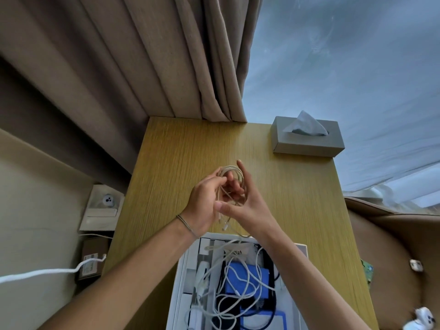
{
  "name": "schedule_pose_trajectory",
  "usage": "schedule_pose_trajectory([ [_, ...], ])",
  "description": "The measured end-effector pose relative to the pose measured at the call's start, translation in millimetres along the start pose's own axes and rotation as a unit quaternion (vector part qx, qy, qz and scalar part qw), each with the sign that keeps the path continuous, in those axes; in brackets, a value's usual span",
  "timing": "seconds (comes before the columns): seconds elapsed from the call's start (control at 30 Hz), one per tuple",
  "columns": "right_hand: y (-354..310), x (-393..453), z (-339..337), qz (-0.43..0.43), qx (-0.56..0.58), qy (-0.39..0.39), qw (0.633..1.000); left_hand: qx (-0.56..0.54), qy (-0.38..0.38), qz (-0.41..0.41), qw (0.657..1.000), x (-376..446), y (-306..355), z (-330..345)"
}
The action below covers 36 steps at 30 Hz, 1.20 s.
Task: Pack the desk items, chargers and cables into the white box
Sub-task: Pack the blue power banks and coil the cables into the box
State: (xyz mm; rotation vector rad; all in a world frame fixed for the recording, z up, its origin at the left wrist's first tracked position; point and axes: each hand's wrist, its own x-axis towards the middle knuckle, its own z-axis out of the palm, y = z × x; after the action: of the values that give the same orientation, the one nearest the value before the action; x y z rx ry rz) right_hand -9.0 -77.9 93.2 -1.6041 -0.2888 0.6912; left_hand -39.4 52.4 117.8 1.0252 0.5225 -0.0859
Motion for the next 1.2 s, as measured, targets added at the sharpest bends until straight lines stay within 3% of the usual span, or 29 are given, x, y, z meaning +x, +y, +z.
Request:
schedule_pose_trajectory([
  [0.13,-11.6,-22.0,-0.2,0.041,0.064,-0.002,0.997,-0.065,-0.044,-0.044,0.996,-23.8,-1.3,15.8],
  [0.27,-15.8,-47.2,-0.2,0.054,0.049,-0.015,0.997,0.089,-0.050,-0.014,0.995,-45.7,-11.5,27.6],
  [0.43,-3.1,-76.1,4.5,0.037,-0.008,0.019,0.999,0.313,-0.053,0.106,0.942,-71.0,-28.6,26.3],
  [0.6,14.7,-103.6,-2.2,0.072,-0.048,0.008,0.996,0.357,-0.028,0.160,0.920,-94.1,-38.0,9.2],
  [0.73,45.1,-120.6,-15.6,0.154,-0.084,0.035,0.984,0.378,-0.035,0.139,0.915,-105.1,-43.5,-19.4],
  [0.97,102.4,-131.5,-16.3,0.220,-0.220,0.177,0.934,0.419,0.123,0.161,0.885,-113.6,-71.6,-71.0],
  [1.1,114.0,-130.1,-9.5,0.234,-0.395,0.199,0.866,0.437,0.170,0.183,0.864,-114.6,-88.5,-92.3],
  [1.2,119.7,-131.6,-4.2,0.245,-0.447,0.193,0.838,0.461,0.179,0.190,0.848,-113.7,-98.3,-104.0],
])
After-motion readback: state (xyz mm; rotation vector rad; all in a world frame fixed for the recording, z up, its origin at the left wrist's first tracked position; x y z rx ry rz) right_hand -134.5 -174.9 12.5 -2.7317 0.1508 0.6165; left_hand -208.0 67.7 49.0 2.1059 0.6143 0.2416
